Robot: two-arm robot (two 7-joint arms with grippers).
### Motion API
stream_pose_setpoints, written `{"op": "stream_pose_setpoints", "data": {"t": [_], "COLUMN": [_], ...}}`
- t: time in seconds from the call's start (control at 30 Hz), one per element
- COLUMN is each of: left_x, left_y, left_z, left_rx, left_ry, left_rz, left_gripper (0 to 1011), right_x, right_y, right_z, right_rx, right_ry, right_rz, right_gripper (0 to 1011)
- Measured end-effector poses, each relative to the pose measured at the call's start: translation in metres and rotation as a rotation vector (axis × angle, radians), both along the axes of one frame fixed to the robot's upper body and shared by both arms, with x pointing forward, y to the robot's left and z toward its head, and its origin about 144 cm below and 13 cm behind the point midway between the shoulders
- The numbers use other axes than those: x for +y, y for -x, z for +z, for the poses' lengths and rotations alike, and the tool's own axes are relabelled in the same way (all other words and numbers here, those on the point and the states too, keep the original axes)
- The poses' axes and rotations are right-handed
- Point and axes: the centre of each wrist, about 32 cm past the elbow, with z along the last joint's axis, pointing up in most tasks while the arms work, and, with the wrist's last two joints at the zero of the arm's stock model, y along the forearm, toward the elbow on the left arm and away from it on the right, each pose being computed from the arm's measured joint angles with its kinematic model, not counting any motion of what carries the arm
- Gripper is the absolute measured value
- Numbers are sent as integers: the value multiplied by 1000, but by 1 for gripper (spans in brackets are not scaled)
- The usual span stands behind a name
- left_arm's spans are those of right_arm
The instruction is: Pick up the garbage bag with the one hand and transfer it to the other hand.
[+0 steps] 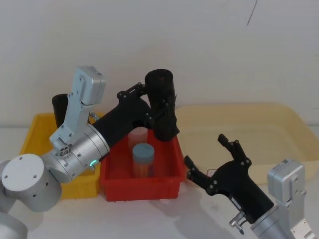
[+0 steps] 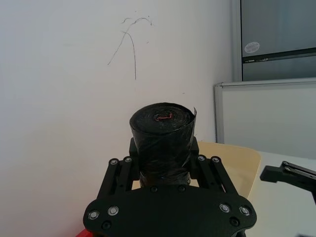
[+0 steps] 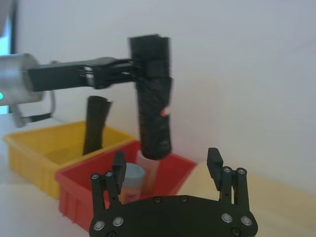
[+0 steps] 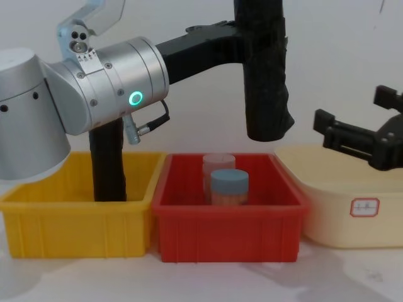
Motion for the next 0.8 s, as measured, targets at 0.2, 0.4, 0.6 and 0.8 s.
{"op": "stream_pose_setpoints", "data": {"t": [0.2,0.4,0.6,0.8], "left_x": [0,-1,-1,-1], "left_y": [0,0,-1,-1], "left_z": [0,0,0,0], "left_rx": [0,1,0,0], "left_ry": [1,1,1,2], "left_rz": [-1,-2,-3,-4], "left_gripper": [519,519,519,519], "right_x": [3,8,15,22], "right_y": [-3,-11,-22,-38], "right_z": [1,3,6,8], "right_rx": [-36,-57,-71,-76], "right_ry": [31,52,69,92], "right_rz": [52,80,87,78], "right_gripper": [1000,1000,999,999]}}
